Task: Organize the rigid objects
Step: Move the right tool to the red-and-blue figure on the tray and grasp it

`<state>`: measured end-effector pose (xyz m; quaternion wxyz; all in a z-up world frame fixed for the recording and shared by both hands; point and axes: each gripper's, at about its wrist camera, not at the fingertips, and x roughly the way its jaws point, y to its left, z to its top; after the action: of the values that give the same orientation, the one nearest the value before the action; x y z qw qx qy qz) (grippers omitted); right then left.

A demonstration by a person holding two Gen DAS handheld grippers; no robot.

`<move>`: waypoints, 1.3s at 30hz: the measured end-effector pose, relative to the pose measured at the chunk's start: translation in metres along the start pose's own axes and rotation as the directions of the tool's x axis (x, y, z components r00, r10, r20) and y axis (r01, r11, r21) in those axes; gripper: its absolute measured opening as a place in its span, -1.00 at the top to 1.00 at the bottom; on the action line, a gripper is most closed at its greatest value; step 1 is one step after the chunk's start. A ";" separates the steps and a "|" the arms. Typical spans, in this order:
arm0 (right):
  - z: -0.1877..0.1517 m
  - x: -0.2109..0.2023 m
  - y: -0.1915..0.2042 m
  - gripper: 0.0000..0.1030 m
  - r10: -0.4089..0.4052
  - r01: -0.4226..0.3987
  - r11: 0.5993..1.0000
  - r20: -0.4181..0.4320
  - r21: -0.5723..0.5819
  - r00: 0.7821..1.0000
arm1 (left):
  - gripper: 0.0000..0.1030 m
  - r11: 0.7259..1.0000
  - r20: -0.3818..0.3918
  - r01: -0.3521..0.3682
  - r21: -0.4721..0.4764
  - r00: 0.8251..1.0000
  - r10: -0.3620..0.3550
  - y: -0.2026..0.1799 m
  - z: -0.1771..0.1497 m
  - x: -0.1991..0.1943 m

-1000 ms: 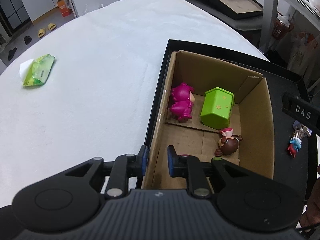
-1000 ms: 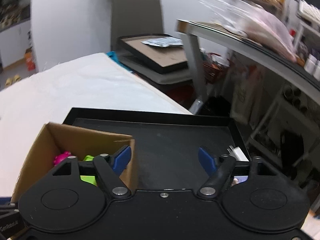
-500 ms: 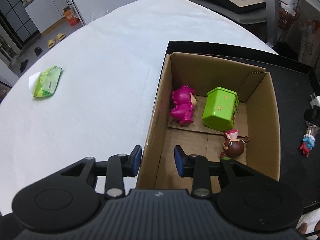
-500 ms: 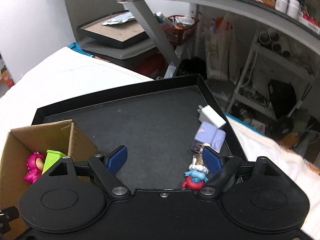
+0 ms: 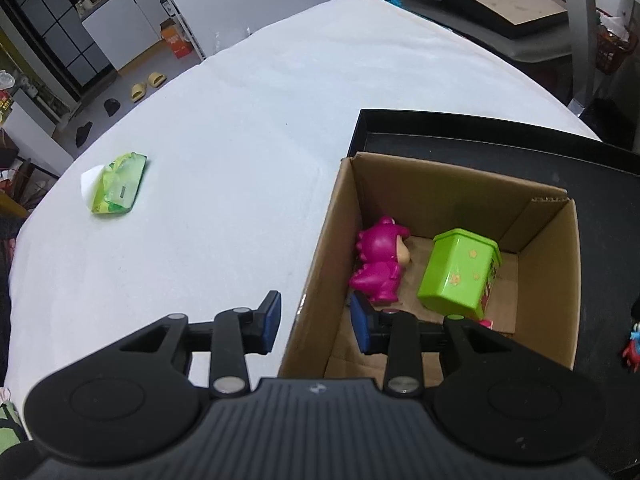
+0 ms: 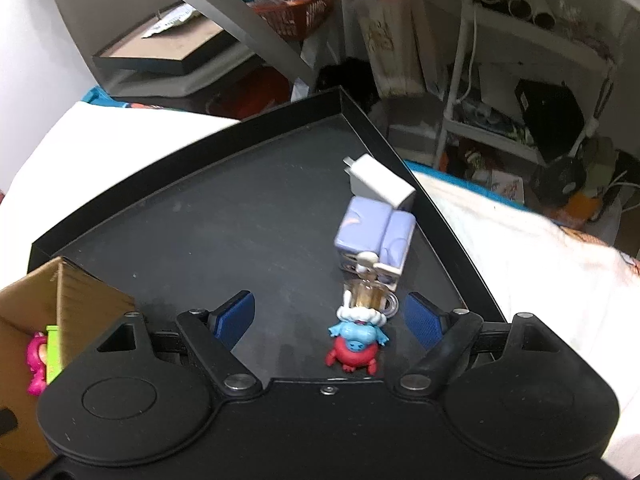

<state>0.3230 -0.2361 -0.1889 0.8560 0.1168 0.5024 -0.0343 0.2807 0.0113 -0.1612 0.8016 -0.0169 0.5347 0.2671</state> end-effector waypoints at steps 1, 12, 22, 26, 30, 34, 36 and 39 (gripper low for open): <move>0.000 0.002 -0.002 -0.57 -0.002 0.002 1.000 -0.005 0.002 1.000 | 0.29 1.000 -0.003 0.001 0.002 1.000 -0.001 -0.002 0.002 0.001; -0.012 0.029 -0.004 -0.04 -0.053 0.053 0.999 -0.067 -0.011 0.996 | 0.22 0.998 -0.024 -0.051 0.044 0.998 0.052 -0.019 0.009 0.008; -0.011 0.010 -0.006 0.27 0.010 -0.010 1.000 0.022 -0.011 1.000 | 0.22 0.997 -0.011 -0.052 0.056 0.999 0.053 -0.021 0.008 0.006; -0.009 0.004 -0.006 0.27 0.048 -0.048 0.999 0.042 -0.006 0.998 | 0.22 0.998 -0.005 -0.034 0.052 0.999 0.034 -0.017 0.007 0.004; -0.007 -0.007 -0.004 0.32 0.081 -0.079 0.996 0.080 -0.032 0.993 | 0.22 0.998 0.008 -0.014 0.056 1.000 0.013 -0.015 0.004 0.001; -0.006 -0.023 0.001 0.32 0.126 -0.117 0.990 0.127 -0.075 0.984 | 0.22 0.998 0.021 0.012 0.056 1.000 -0.013 -0.010 0.000 -0.001; -0.006 -0.029 0.004 0.32 0.137 -0.124 0.988 0.145 -0.095 0.980 | 0.22 0.998 0.025 0.026 0.058 0.999 -0.028 -0.007 -0.002 -0.002; -0.005 -0.038 0.009 0.32 0.147 -0.126 0.985 0.176 -0.121 0.973 | 0.22 0.997 0.028 0.050 0.057 0.998 -0.052 -0.003 -0.004 -0.003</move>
<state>0.3012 -0.2288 -0.1570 0.9042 0.1005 0.4131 0.0416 0.2778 0.0060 -0.1609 0.8160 -0.0040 0.5296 0.2316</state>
